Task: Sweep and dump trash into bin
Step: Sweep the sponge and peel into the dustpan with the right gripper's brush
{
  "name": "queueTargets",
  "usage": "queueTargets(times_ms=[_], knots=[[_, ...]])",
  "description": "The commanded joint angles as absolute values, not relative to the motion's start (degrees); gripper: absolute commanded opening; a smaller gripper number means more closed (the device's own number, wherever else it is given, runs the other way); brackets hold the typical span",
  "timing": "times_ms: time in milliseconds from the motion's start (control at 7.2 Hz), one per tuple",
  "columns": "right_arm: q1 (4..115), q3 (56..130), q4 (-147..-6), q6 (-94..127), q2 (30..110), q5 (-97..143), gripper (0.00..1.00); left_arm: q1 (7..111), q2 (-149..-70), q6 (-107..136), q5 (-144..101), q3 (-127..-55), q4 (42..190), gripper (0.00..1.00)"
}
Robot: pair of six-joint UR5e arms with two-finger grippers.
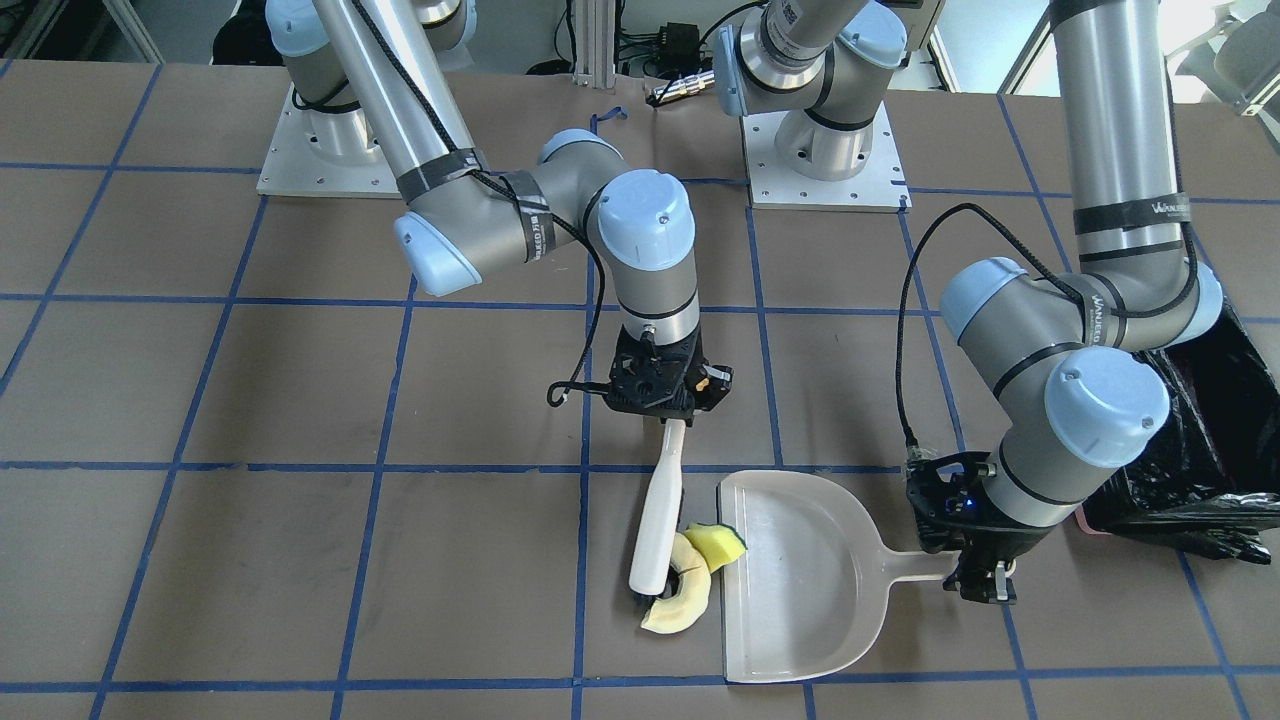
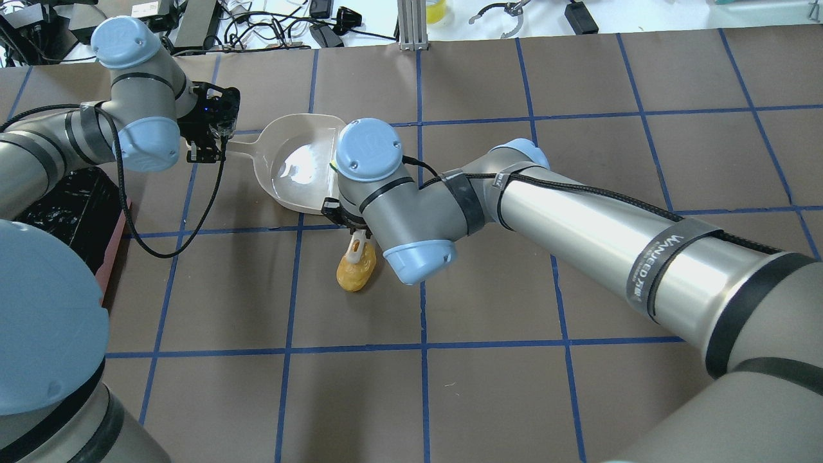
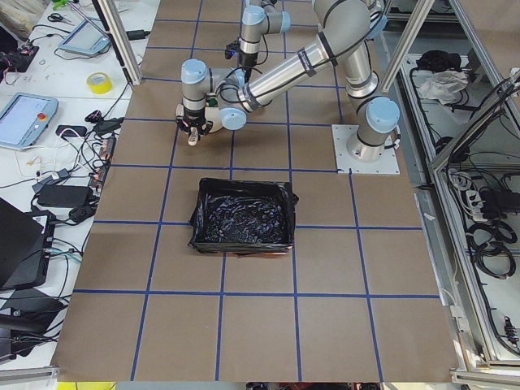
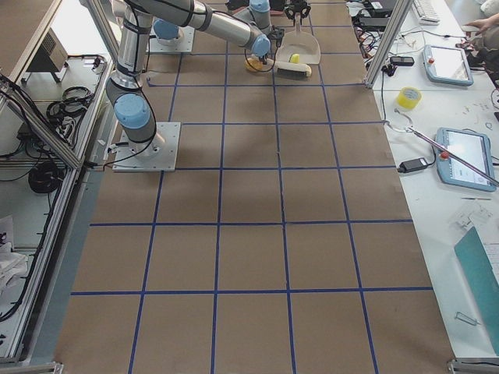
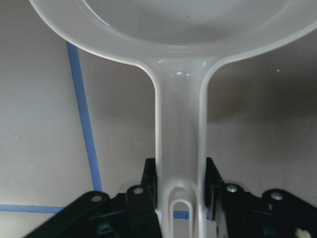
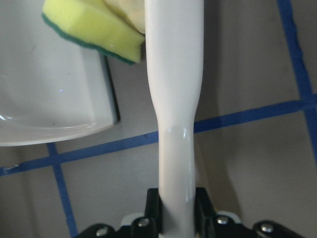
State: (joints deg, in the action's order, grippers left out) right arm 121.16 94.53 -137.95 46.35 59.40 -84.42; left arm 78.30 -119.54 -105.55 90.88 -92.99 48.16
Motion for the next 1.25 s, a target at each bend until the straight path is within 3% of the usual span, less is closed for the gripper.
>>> queueTargets(times_ms=[0,417,833,1111], knots=[[124.35,89.06,-137.99,52.96,56.09,-83.24,0.00,78.22,-119.53,-105.56,90.88,-92.99,48.16,0.00],[127.17,82.20,-137.55,58.61,53.62,-82.09,0.00,78.31,-119.53,-105.56,90.88,-92.99,48.16,0.00],[127.35,81.39,-136.07,57.94,53.79,-82.44,0.00,78.22,-119.53,-105.56,90.79,-92.99,48.16,0.00],[126.13,81.21,-127.67,49.27,57.89,-83.41,0.00,78.14,-118.92,-105.82,90.79,-93.07,48.08,0.00]])
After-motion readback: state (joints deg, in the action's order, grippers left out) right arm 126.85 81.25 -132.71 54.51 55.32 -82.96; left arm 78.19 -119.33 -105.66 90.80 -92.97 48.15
